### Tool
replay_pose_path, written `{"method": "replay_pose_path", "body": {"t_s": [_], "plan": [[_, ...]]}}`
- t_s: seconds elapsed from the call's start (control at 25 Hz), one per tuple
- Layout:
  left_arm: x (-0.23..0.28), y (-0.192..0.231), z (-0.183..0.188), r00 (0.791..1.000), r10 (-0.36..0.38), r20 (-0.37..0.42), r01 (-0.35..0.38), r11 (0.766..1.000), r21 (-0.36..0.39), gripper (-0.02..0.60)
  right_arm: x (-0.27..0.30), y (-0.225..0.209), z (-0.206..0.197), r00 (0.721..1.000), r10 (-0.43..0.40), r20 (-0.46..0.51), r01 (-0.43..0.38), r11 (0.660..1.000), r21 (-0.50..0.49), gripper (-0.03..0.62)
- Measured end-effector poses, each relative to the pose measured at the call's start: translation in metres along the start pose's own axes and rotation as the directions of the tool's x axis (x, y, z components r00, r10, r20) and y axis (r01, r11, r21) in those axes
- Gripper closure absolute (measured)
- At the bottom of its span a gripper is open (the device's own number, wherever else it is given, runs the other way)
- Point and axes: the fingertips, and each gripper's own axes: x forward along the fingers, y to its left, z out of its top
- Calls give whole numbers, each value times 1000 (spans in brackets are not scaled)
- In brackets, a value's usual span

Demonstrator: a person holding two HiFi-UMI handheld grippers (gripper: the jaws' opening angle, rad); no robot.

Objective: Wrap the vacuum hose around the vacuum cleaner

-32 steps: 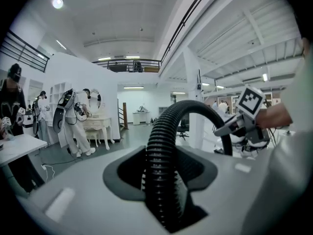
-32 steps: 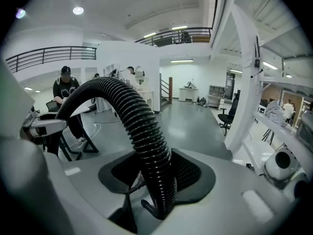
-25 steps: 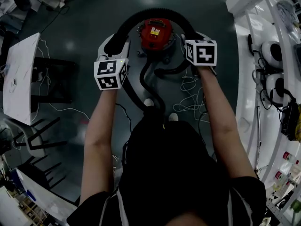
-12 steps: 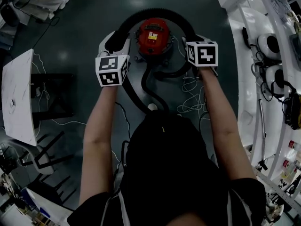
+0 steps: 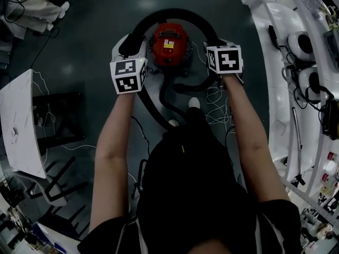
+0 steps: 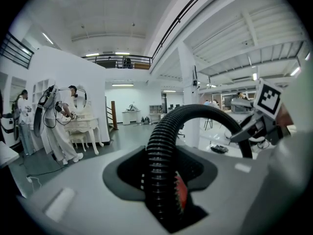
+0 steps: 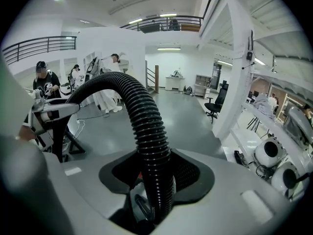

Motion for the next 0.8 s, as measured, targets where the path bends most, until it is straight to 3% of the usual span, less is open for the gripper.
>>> {"method": "replay_pose_path", "body": {"t_s": [0.32, 0.56, 0.8], "plan": [[35, 12, -15, 998, 38, -53, -37, 999, 15, 399, 44, -11, 9, 1000, 8, -22, -9, 999, -47, 410], [70, 13, -30, 992, 80, -96, -83, 996, -28, 399, 81, -25, 14, 999, 26, -47, -28, 998, -48, 408], [113, 6, -36, 986, 102, -129, -106, 994, -25, 397, 114, -48, 14, 996, 45, -77, -49, 998, -41, 410]]}}
